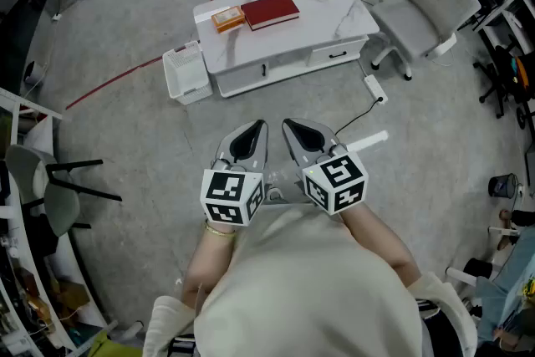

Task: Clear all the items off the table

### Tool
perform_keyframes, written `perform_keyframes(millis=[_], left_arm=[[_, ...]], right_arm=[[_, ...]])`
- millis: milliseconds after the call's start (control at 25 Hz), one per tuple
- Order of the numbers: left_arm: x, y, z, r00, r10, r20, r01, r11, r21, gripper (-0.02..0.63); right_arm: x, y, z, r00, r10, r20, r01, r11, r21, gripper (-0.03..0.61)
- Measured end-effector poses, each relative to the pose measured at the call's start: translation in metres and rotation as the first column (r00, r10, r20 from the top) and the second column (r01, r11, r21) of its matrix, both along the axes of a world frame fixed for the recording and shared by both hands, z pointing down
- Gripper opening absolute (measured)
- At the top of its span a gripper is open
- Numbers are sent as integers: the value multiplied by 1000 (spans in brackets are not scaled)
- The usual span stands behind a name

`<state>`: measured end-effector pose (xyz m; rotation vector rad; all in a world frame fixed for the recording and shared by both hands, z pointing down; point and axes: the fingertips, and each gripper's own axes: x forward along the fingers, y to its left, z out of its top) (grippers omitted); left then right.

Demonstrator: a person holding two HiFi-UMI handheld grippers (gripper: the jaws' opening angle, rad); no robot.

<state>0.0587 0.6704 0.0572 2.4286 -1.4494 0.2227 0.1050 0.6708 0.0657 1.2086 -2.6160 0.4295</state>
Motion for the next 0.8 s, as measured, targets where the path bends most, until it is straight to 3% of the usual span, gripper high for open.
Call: perform_keyframes(millis=[480, 800], left_arm=[[-13, 2, -1, 997, -29, 66, 26, 999, 43, 9], [-23, 2, 4, 998, -44, 49, 43, 999, 25, 9]], right_arm=[[-5, 3, 0, 999, 17, 48, -16, 999, -30, -3], [-11, 4, 0, 998, 9, 67, -6, 999, -52, -3]])
